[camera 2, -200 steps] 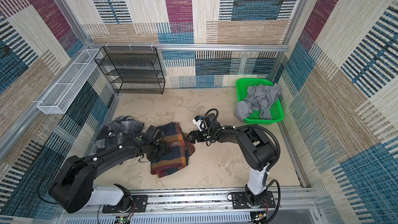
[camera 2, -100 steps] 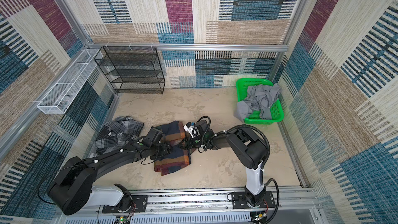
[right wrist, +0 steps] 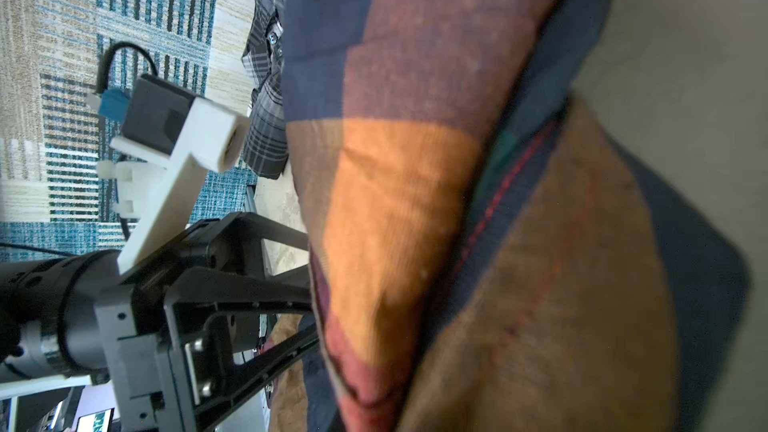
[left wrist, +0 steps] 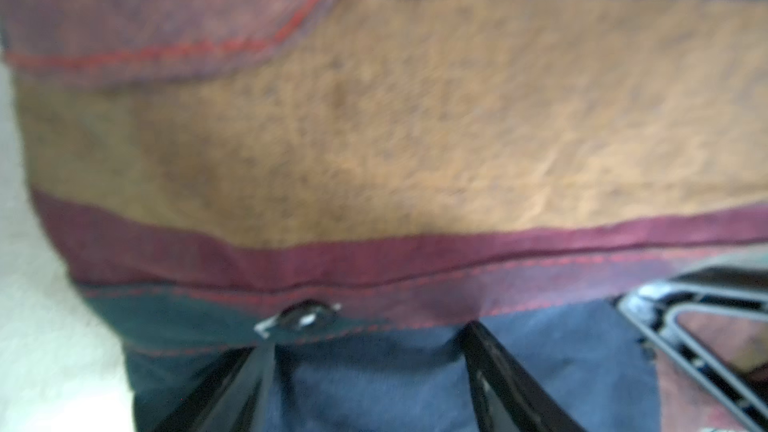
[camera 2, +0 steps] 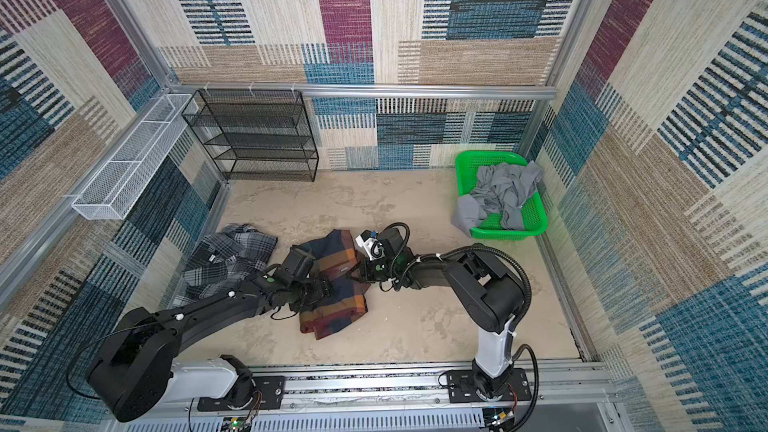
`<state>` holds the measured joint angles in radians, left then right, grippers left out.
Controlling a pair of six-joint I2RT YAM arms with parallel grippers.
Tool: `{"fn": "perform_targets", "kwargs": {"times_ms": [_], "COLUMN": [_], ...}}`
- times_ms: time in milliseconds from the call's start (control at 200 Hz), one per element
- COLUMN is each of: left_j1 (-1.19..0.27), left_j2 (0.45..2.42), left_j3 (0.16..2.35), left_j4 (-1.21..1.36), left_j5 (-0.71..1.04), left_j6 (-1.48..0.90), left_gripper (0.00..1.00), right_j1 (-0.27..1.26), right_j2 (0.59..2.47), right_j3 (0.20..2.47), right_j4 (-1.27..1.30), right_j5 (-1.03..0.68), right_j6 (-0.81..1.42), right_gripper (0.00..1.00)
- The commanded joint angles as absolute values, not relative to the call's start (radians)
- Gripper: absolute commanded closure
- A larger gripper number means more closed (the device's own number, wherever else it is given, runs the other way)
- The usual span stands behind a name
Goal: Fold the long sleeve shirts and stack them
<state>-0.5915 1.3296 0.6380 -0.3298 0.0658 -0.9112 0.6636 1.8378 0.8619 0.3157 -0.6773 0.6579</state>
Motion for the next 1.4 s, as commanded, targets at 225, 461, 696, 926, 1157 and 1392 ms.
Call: {"fn": "perform_targets", "kwargs": {"times_ms": [225,461,696,926,1157,1392], "left_j1": [-0.502,-0.293,-0.188,-0.159,-0.155,-0.152], "left_j2": [1.037,0.883,0.810,0.766,0.720,0.633], "left_j3": [0.990,1.082,1.048,0.923,0.896,0.806], "left_j4": [-0.743,-0.873,-0.893,-0.782,-0.725,-0.721], "left_j5": [-0.020,0.057,0.148,0.328,0.406,0.425], "left_j6": [-0.743,-0.632,-0.586,-0.694,-0.735,-0.752], "left_gripper": [0.15,0.15,0.14,0.15,0.15,0.16], "right_j1": [0.654,0.627,0.641,0.690,0.760,0.889], "right_j2": [1.573,1.413,1.428,1.653,1.858,2.229], "right_j3": [1.014,1.118,1.341,1.592,1.807,2.018], "right_j4": [-0.219,-0.546,-0.955,-1.283,-1.341,-1.340], "right_j5": [-0.304,-0.167,0.010,0.333,0.407,0.395], "right_j6": [0.455,0.333,0.235,0.246,0.235,0.232], "right_gripper": [1.00,1.00,1.00,1.00,1.00,1.00]}}
